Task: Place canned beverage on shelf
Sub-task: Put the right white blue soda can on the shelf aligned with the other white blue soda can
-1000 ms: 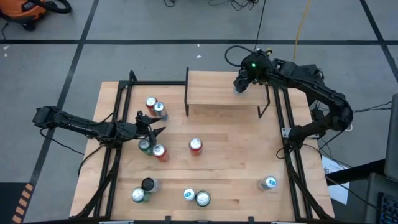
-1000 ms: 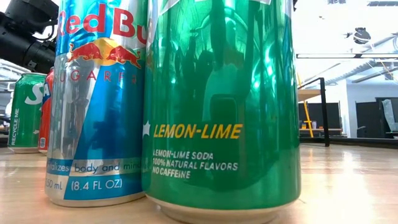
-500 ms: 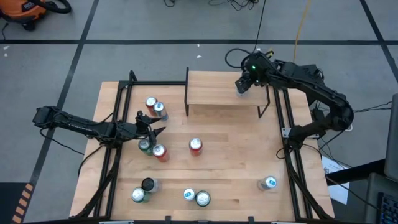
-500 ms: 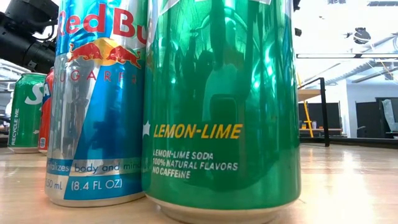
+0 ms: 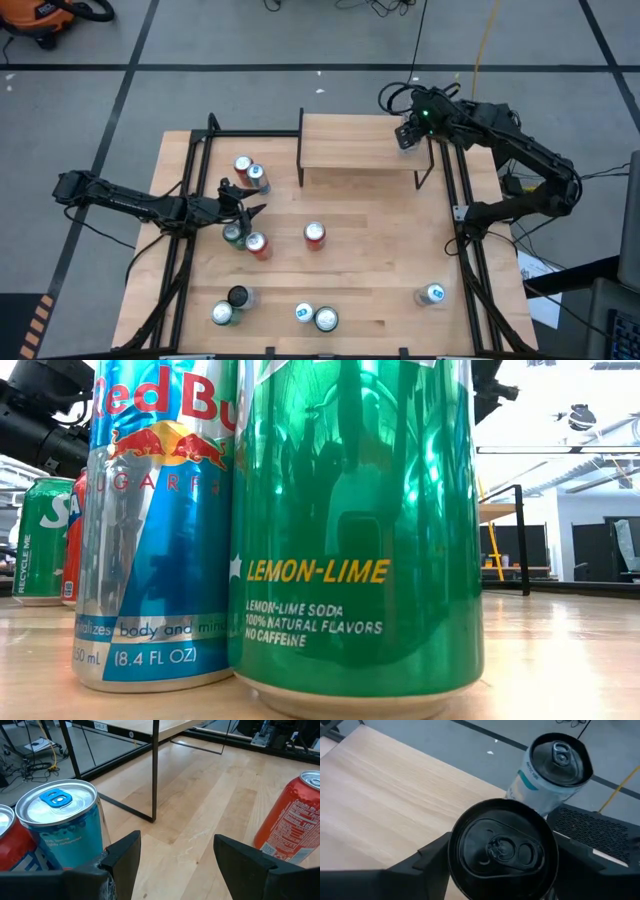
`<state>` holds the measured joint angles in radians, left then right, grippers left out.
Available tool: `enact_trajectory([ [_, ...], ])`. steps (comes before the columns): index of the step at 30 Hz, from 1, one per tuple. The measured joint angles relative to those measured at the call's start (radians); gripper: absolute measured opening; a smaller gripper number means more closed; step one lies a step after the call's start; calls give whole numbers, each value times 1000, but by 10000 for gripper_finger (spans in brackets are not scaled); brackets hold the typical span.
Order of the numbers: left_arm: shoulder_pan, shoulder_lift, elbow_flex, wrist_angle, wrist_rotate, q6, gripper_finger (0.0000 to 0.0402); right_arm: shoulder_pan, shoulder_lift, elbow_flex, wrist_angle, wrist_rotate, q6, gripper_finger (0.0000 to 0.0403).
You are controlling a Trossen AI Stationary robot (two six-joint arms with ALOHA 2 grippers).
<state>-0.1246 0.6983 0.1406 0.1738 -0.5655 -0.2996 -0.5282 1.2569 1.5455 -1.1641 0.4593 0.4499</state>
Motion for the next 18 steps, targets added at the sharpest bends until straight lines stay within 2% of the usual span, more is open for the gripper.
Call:
enact_trajectory([
  [7,0,0,0,-5,0,0,251,0,8,0,-56,89,28,255],
  [13,0,0,0,-8,0,0,251,0,7,-1,-56,90,41,255],
  [18,0,0,0,-8,4,-2,251,0,-11,-89,8,94,57,256],
])
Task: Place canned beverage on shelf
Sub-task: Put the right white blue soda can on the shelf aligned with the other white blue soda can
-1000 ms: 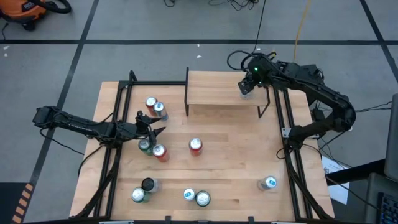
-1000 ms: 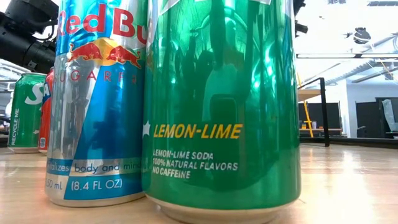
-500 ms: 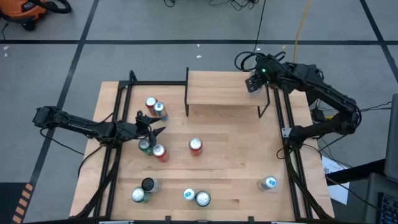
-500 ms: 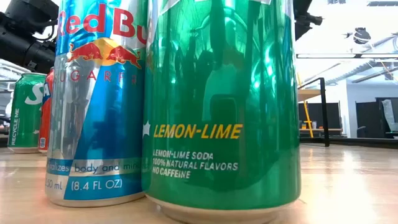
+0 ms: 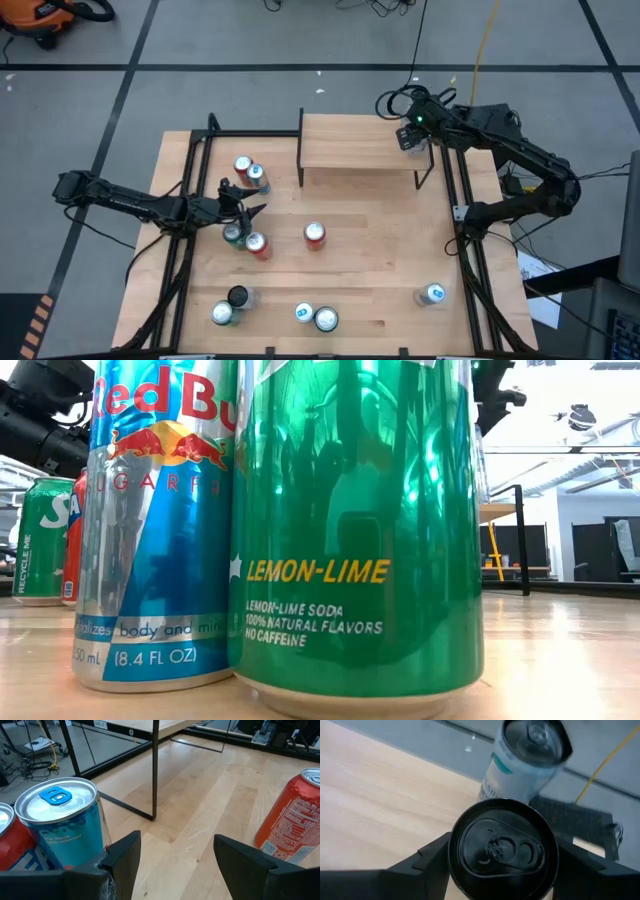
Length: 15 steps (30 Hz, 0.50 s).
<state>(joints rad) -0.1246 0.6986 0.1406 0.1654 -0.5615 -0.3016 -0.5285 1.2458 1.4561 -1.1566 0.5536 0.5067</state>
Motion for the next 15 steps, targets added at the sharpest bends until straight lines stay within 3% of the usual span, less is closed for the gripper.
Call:
enact_trajectory([
  [15,0,0,0,-10,-1,-1,251,-21,-40,-49,82,-39,-34,259],
])
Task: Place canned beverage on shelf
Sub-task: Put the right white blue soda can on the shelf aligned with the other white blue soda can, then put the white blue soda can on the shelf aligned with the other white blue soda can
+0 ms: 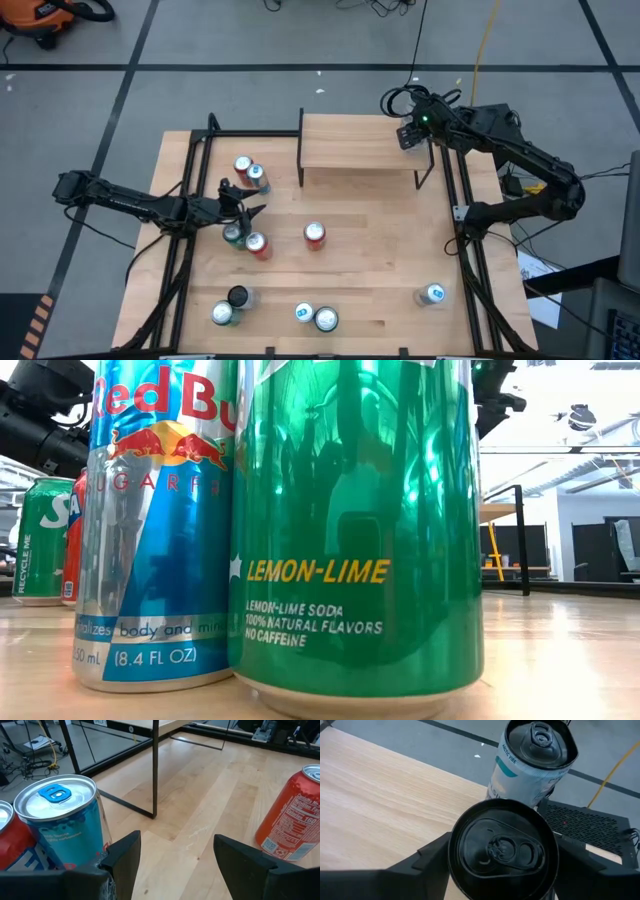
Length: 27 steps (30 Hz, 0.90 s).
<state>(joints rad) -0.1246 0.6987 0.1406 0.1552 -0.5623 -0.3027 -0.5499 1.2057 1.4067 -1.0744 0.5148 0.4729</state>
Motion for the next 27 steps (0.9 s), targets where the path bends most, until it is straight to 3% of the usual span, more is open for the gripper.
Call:
enact_trajectory([
  [12,0,0,0,0,-2,-4,251,-1,-2,0,19,9,13,341],
  [27,0,0,0,8,-3,5,251,53,-197,29,89,-15,3,341],
])
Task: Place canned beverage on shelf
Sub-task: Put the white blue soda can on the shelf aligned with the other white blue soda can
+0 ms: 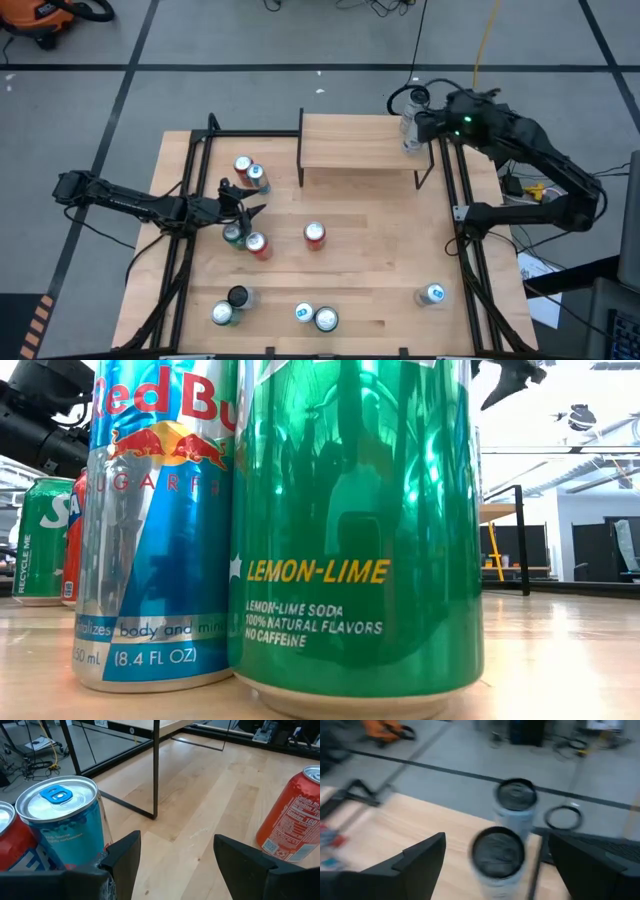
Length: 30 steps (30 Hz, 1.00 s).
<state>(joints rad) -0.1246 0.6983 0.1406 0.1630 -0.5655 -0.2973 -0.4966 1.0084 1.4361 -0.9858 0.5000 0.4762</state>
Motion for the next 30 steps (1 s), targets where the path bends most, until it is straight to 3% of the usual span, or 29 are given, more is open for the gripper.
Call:
enact_trajectory([
  [4,0,0,0,73,17,55,251,80,-37,-13,71,-59,-47,341],
  [10,0,0,0,163,68,147,251,261,-11,-63,204,-60,-96,340],
  [18,0,0,58,156,7,201,251,452,87,-121,307,-27,-129,340],
  [26,-58,0,201,-121,73,178,251,615,164,-121,280,2,-122,340],
  [30,-140,0,307,-321,184,106,251,688,195,-121,277,85,-108,340],
])
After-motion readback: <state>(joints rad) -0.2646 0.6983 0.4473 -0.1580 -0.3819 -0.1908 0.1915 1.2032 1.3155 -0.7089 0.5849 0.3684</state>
